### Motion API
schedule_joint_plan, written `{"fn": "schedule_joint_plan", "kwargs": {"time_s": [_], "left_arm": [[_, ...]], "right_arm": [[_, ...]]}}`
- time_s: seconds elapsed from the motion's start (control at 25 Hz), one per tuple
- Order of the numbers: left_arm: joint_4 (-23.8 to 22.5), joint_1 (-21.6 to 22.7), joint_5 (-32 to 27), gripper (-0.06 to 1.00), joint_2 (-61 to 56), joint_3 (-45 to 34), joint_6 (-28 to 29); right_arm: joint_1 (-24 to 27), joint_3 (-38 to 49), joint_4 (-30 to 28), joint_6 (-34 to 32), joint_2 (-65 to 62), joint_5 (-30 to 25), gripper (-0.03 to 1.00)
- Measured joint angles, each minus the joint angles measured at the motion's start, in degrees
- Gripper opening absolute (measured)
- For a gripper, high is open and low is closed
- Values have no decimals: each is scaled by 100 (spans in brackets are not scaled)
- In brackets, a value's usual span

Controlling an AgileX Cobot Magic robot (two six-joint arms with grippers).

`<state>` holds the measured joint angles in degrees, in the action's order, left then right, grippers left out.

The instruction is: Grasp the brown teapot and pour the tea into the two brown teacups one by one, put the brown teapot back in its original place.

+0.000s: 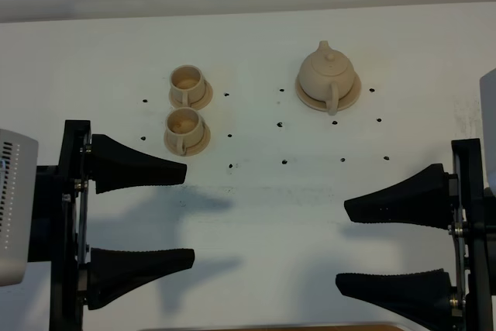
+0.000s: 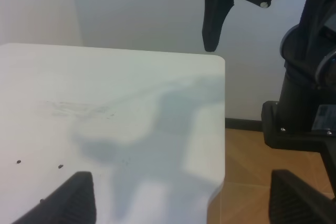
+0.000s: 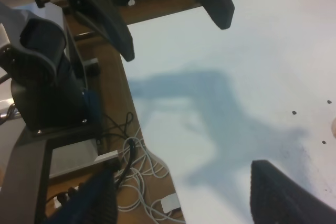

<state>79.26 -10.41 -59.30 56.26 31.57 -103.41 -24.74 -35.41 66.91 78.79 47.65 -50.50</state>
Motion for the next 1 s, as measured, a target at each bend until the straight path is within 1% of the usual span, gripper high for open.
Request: {"fn": "schedule_joint_plan", "kwargs": {"time_s": [0.36,0.48,0.52,0.64,0.8,0.92,1.0], "left_arm": [[0,0,114,73,0,0,97],[-54,0,333,73,0,15,526],[-192,0,472,73,0,58,745],[-904,0,994,73,11,387,1637],[-2101,0,1590,73,11,1000,3140],[-3113,0,1929,72,11,1182,4230],[-3847,0,2162,71,16,1184,5004]], "right_arm": [[0,0,0,-17,0,32,53],[0,0,-23,-142,0,194,53],[0,0,-62,-269,0,323,53],[0,0,-314,-661,7,825,51],[42,0,-830,-1290,7,1482,50],[386,0,-1410,-1927,7,1714,50],[693,0,-1649,-2308,7,1820,50]]}}
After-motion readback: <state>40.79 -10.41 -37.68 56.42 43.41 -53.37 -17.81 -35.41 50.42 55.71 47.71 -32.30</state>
